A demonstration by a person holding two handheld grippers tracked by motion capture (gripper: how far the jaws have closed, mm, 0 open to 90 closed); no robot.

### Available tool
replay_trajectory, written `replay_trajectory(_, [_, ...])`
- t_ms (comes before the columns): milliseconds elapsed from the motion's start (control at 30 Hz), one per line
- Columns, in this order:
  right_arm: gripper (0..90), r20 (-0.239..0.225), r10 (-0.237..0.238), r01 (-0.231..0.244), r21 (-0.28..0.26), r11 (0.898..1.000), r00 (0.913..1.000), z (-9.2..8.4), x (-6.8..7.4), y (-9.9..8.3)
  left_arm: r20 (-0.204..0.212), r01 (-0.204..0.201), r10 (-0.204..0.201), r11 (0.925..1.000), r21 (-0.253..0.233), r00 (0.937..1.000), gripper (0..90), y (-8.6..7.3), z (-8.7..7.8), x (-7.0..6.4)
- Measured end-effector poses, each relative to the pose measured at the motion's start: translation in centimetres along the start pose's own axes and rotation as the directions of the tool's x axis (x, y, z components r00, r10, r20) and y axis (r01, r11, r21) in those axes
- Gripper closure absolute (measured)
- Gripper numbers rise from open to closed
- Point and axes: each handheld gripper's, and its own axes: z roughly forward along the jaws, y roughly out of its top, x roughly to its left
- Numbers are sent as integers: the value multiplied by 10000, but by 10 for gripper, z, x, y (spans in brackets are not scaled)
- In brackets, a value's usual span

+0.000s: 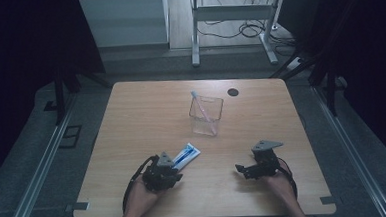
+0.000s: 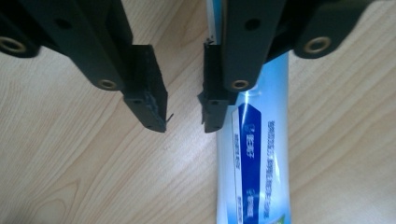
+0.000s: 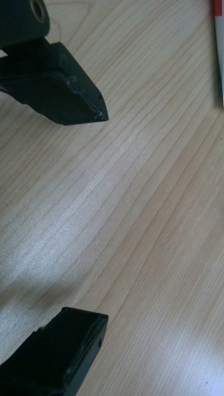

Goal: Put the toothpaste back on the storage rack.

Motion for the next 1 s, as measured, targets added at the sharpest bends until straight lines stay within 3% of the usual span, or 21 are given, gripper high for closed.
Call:
replay_trajectory(267, [48, 25, 105, -105, 34, 9999, 9999, 2, -3, -2, -482, -37, 35, 10000, -44, 9988, 554, 8, -7, 4])
replay_trajectory(400, [48, 36, 67, -68, 65, 10000, 10000, 3, -3, -3, -519, 163, -168, 9998, -94, 9985, 504, 9, -6, 9])
replay_trajectory(533, [48, 54, 44, -44, 121, 9999, 10000, 4, -4, -5, -826, 238, -247, 9997, -112, 9963, 434, 10, -2, 15])
replay_trajectory(733, [47, 146, -11, 10, 95, 10000, 9999, 5, -5, -6, -829, 214, -201, 9997, 150, 9964, 373, 13, 8, 21])
replay_trajectory(1000, [44, 299, -149, 145, 124, 9998, 9994, 6, -5, -6, -705, 200, -152, 9975, 678, 9974, 359, 21, 19, 24])
